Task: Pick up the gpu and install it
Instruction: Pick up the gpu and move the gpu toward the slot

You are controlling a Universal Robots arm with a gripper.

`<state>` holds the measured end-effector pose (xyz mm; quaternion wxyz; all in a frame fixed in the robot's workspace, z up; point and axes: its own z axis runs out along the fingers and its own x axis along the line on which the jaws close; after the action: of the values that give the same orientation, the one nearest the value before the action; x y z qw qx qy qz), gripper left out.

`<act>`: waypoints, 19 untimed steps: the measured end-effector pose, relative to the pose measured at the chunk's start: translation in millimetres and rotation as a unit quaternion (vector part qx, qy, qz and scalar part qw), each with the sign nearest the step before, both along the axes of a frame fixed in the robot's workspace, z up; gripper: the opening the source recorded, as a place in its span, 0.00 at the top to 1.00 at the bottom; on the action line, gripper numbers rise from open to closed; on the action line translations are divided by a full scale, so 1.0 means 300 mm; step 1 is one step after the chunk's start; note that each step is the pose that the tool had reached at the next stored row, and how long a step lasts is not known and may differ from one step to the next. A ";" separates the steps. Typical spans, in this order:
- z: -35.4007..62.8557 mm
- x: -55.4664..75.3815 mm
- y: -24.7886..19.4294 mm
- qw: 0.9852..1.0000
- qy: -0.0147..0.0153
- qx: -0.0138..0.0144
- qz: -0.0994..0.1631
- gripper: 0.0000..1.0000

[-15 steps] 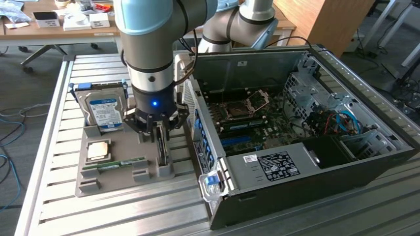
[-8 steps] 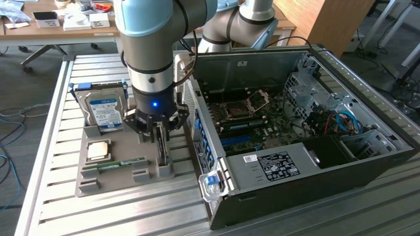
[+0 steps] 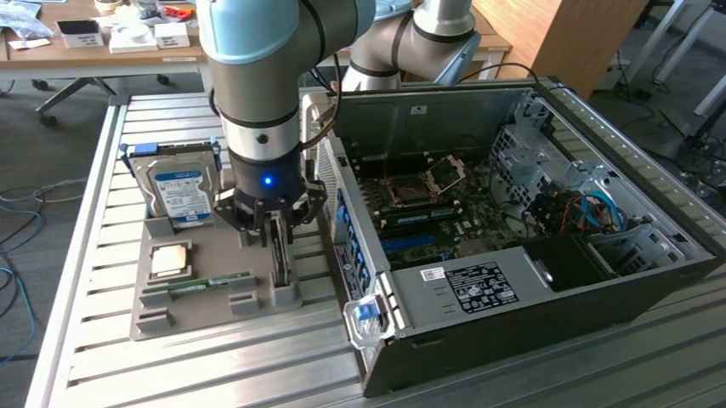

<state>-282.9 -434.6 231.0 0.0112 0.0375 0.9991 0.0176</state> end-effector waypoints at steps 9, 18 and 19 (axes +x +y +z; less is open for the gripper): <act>0.003 0.000 0.000 1.000 0.000 0.000 0.000 0.58; 0.025 0.000 0.000 1.000 0.000 0.000 0.000 0.58; 0.026 0.000 0.000 1.000 0.000 0.000 0.000 0.58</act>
<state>-282.9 -434.7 238.7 0.0112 0.0375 0.9991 0.0176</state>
